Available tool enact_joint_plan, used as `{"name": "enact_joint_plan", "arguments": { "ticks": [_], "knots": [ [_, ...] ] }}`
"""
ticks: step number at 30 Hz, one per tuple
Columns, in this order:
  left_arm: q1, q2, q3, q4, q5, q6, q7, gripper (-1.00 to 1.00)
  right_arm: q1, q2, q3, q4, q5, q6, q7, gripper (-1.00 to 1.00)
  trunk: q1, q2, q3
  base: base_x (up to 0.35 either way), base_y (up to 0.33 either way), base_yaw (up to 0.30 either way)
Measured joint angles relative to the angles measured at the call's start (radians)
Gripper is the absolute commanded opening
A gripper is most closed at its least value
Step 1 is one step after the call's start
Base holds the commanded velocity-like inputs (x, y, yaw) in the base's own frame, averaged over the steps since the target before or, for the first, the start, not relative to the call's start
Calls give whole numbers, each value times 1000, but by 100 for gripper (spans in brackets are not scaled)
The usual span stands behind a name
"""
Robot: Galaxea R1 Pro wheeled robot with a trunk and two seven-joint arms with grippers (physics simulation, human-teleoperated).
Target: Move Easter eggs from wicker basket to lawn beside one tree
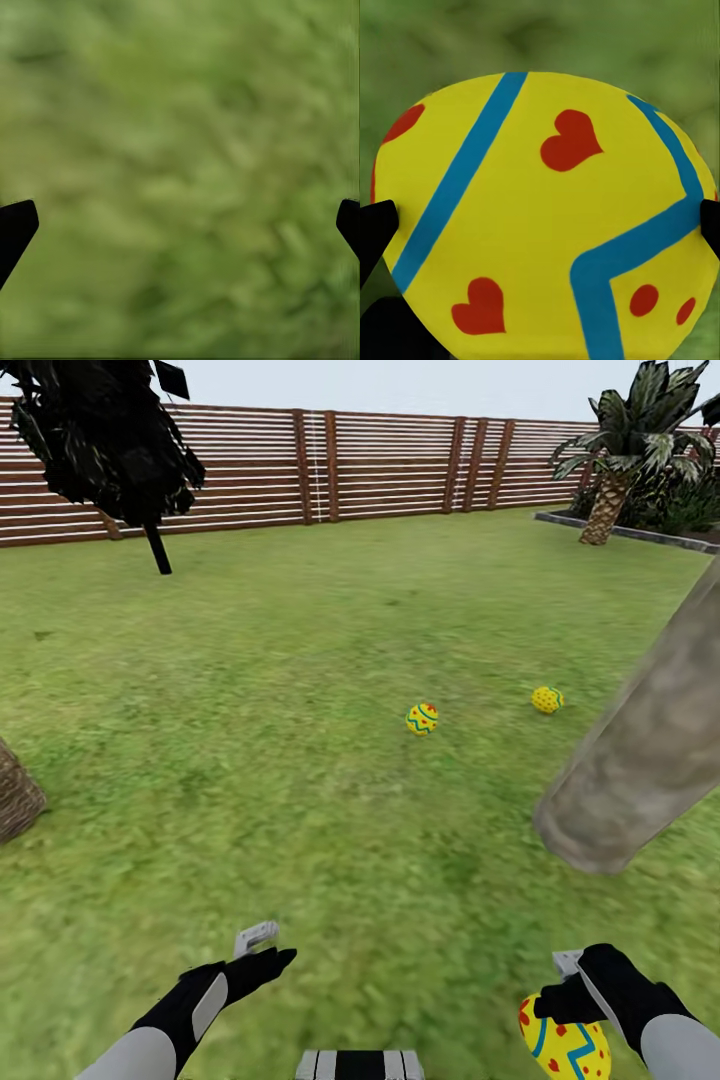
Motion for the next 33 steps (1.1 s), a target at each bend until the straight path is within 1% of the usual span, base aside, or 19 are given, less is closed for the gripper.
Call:
{"name": "enact_joint_plan", "arguments": {
  "ticks": [9,14,17,33],
  "knots": [
    [0,-1,0,0,0,0,0,100,0,1,0,0,0,0,0,-100,4,-2,-35,0,0,0],
    [0,-1,0,0,0,3,0,100,0,1,0,0,0,0,0,-100,4,-2,-35,0,0,0],
    [0,-2,0,0,0,2,0,100,0,2,0,0,0,0,0,-100,5,-3,-46,0,0,0],
    [0,-2,0,2,0,3,0,100,0,6,0,0,4,0,0,-100,5,-3,-47,0,0,0]
  ]
}}
